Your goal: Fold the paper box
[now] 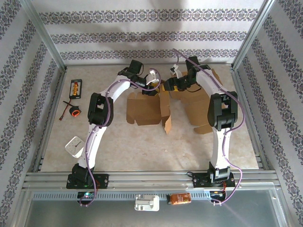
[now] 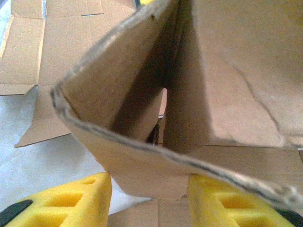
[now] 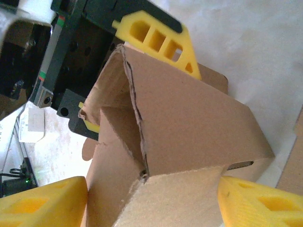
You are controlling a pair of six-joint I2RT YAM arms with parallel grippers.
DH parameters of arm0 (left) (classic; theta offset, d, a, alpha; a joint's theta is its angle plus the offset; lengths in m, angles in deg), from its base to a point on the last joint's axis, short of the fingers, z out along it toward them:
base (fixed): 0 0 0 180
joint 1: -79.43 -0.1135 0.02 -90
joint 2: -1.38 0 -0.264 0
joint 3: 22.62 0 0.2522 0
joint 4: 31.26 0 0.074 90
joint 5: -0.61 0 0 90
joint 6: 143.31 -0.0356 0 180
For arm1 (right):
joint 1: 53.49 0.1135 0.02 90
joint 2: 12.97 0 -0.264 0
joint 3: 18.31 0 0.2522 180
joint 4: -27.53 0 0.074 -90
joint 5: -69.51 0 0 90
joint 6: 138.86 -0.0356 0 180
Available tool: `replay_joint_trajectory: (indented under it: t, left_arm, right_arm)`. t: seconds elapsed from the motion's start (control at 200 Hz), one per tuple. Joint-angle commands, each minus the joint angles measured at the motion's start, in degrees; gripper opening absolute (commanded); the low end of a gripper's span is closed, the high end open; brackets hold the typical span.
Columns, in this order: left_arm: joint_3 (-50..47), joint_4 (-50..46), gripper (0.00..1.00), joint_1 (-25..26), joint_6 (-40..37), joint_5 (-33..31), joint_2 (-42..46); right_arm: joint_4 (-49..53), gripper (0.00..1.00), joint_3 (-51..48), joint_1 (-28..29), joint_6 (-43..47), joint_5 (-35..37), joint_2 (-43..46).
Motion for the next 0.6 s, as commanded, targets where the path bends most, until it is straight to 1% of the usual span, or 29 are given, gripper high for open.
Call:
replay_joint_trajectory:
  t: [0.0, 0.095, 0.18, 0.235, 0.38, 0.54, 0.595]
  left_arm:
    - [1.69, 1.40, 0.40, 1.59, 0.00, 2.65, -1.38]
    - [1.26, 1.24, 0.37, 1.79, 0.06, 2.37, -1.21]
    - [0.27, 2.09, 0.32, 1.87, 0.93, 2.27, -0.70]
    - [-1.05, 3.07, 0.30, 1.93, 1.46, 2.27, 0.03]
    - [-6.04, 7.65, 0.27, 2.30, 3.24, 1.74, 2.92]
    - [-12.99, 15.93, 0.20, 2.63, 7.33, 0.97, 6.22]
    - [-15.31, 18.91, 0.19, 2.64, 8.71, 0.15, 7.26]
  right_arm:
    - [0.49, 0.75, -0.85, -0.19, 0.99, -1.91, -1.32]
    - [0.18, 0.80, -1.76, -0.29, 0.77, -1.71, -0.46]
    - [-1.12, 0.93, -3.07, -0.37, -0.79, -0.28, 0.88]
    - [-1.84, 0.97, -3.88, -0.45, -2.39, 1.90, 1.99]
    - [-3.30, 0.98, -7.01, -0.42, -8.91, 10.46, 6.08]
    - [-8.44, 0.98, -13.54, 0.64, -15.65, 12.34, 12.42]
    - [-9.00, 0.98, -14.92, 1.03, -17.83, 14.80, 14.38]
